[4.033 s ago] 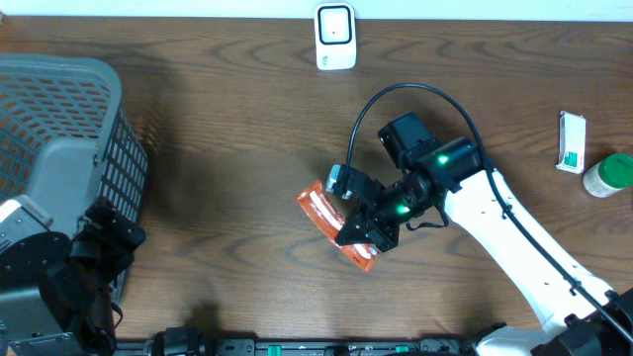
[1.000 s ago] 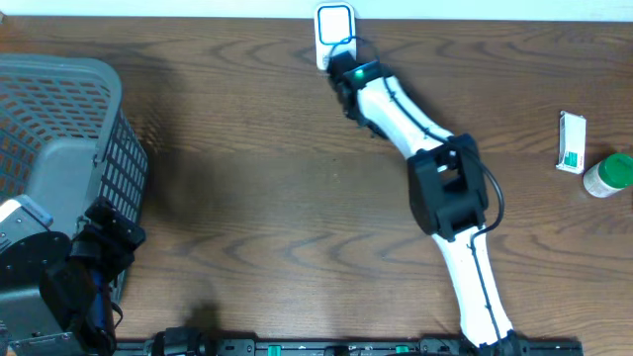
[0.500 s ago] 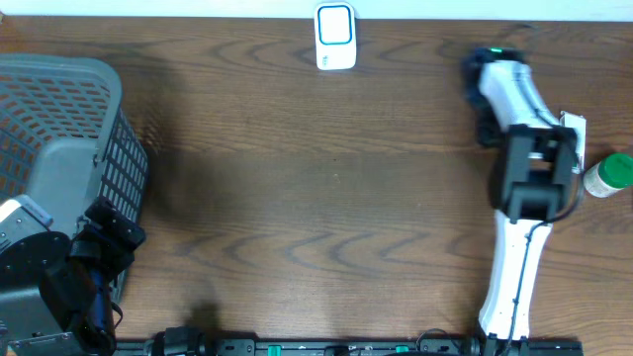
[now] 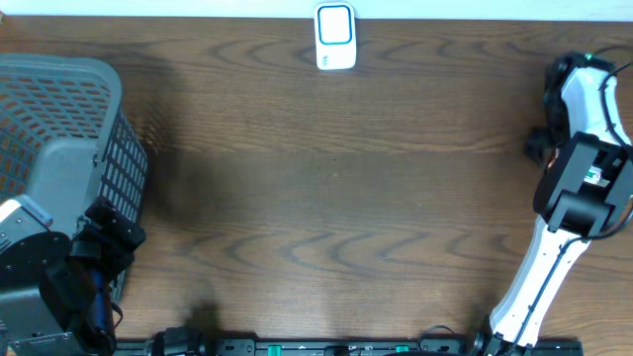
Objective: Scan the item barcode
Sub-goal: 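Carry the TOP bar right and drop it beside the other items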
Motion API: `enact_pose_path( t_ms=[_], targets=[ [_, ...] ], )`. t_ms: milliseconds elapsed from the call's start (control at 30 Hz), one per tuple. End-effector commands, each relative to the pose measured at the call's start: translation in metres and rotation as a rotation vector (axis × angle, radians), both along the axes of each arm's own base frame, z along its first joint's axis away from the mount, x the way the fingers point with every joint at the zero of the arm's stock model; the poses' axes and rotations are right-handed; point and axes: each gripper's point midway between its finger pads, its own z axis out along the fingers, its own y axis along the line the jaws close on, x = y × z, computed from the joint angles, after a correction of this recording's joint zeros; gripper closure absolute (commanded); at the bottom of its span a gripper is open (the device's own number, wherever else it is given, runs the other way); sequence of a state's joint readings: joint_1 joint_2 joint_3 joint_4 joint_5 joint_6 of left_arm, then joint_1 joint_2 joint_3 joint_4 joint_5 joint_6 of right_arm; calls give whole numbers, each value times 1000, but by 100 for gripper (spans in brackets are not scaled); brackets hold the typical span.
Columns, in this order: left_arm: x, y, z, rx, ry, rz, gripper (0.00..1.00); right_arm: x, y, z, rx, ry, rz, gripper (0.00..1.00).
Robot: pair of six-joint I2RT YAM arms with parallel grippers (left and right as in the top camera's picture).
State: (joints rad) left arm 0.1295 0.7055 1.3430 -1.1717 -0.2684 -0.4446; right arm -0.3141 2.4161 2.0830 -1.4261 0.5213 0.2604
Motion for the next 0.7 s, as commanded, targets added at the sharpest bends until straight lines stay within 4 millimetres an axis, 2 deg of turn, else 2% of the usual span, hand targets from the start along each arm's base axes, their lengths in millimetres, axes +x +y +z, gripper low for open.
enact_pose_path(
  t_ms=[0,100,167,267,333,400,533,667],
  targets=[
    [-2,3,1,12,2,13,2,36,40,85,157,-316,62,1],
    [-2,3,1,12,2,13,2,43,85,145,334,-530,102,1],
    [-2,3,1,12,2,13,2,39,120,188,460,-654,148,1],
    [-2,3,1,12,2,13,2,23,161,241,581,-781,227,1],
    [-2,3,1,12,2,13,2,3,178,270,595,-831,273,1],
    [-2,3,1,11,2,13,2,-19,188,287,595,-844,294,1],
    [-2,3,1,12,2,13,2,-79,202,312,601,-834,295,1],
    [-2,3,1,12,2,13,2,-111,211,336,594,-908,334,1]
  ],
)
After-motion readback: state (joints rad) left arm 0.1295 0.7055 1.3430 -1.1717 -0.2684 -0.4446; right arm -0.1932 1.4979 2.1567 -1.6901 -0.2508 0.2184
